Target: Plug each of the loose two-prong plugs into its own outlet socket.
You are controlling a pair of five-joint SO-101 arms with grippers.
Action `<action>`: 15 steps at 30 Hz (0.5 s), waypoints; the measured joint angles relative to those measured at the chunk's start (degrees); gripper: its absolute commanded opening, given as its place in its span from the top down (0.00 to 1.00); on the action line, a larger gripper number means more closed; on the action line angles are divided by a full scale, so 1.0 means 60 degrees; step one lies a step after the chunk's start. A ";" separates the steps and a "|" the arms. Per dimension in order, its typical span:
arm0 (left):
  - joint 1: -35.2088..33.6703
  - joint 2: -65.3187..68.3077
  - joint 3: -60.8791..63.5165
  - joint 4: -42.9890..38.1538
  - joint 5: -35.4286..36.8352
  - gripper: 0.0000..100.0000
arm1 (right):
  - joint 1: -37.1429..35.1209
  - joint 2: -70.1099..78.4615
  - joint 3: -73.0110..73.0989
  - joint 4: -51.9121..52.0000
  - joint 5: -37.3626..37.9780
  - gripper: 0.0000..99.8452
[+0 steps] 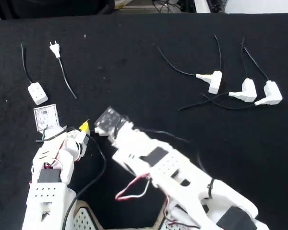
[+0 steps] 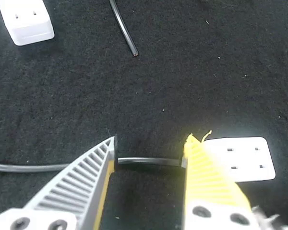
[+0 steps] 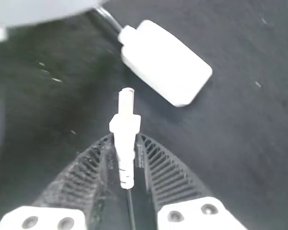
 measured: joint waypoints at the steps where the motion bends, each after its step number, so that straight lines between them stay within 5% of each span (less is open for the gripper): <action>1: 0.0000 0.0000 0.0000 0.0000 0.0000 0.76 | -0.0205 0.0000 0.0073 -0.0205 -0.0015 0.99; 15: 0.0967 0.0000 0.0000 0.0000 0.0000 0.76 | -0.1245 0.0000 0.0132 -0.0952 0.0000 0.99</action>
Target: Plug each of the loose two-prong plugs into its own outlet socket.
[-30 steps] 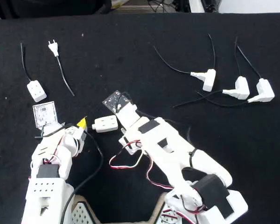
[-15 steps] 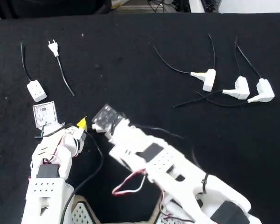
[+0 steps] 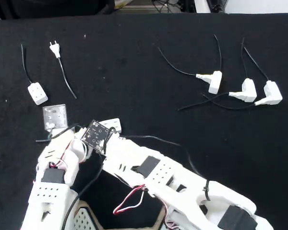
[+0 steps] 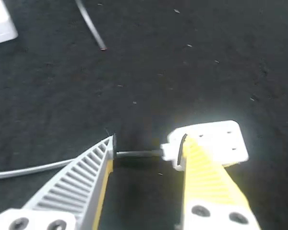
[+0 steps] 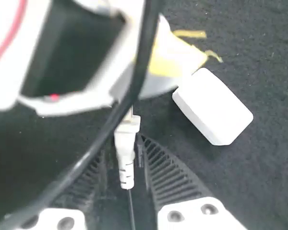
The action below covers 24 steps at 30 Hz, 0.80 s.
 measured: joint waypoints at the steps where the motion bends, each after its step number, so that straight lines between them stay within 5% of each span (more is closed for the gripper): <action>1: 0.0147 0.0000 0.0000 0.0000 -0.0029 0.76 | 0.0000 0.0000 0.0000 0.0000 0.0000 0.99; 10: 0.0410 0.0000 0.0000 0.0000 -0.0571 0.76 | 0.0000 -0.0264 0.0147 0.0000 0.0000 0.99; 24: 0.0454 0.0000 -0.0015 0.0000 -0.0571 0.76 | 0.0000 -0.5011 0.2520 0.0000 0.0000 0.99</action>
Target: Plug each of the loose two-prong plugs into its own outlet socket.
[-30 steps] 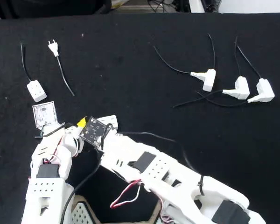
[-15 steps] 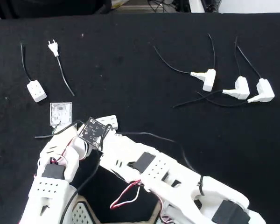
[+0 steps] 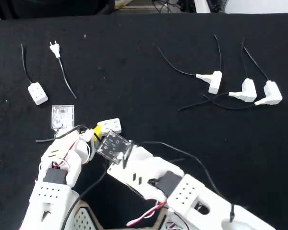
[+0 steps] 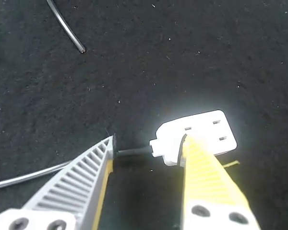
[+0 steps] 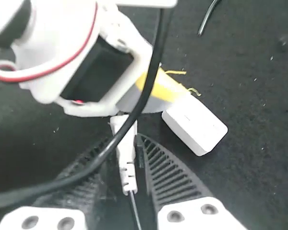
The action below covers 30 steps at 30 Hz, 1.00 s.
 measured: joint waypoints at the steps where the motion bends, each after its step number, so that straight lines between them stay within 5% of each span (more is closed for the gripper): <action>1: 0.0000 0.0000 0.0000 0.0000 0.0000 0.76 | 0.0059 -0.0249 0.0088 0.0000 0.0000 0.99; 20: -0.0015 -0.0088 -0.0015 -0.0073 0.0000 0.76 | 0.0234 -0.0864 0.0322 0.0044 -0.0498 0.99; 30: -0.0718 0.0000 -0.0117 -0.0015 -0.0015 0.77 | 0.1187 -0.0908 -0.0029 0.1861 -0.0513 0.99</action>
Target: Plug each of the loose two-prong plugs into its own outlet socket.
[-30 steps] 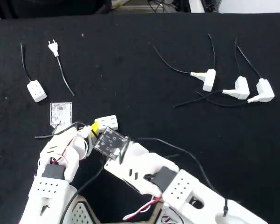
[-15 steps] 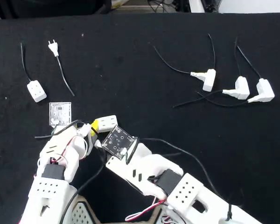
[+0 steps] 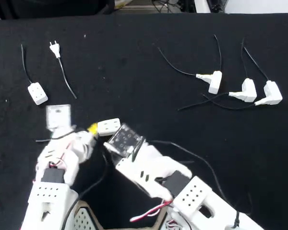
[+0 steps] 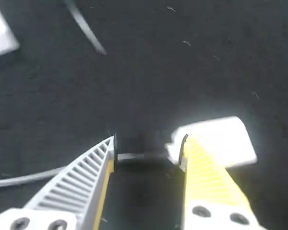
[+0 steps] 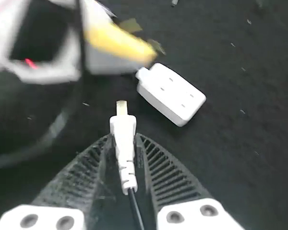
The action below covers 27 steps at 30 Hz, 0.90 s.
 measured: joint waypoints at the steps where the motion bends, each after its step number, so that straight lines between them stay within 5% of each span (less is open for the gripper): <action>1: -0.0308 0.0000 -0.0132 0.0000 0.0000 0.77 | 0.0176 -0.0073 -0.0044 0.0147 0.0000 0.99; 7: -0.1729 0.0000 -0.0396 0.0000 -0.0015 0.77 | 0.1187 -0.0147 -0.0454 0.0762 0.0000 0.99; 15: -0.1890 0.0000 -0.0381 0.0000 -0.0015 0.77 | 0.1861 -0.0059 -0.2886 0.2828 0.0015 0.99; 27: -0.1890 0.0000 -0.0381 0.0000 0.0586 0.77 | 0.1875 0.4601 -0.6491 0.3971 0.0015 0.99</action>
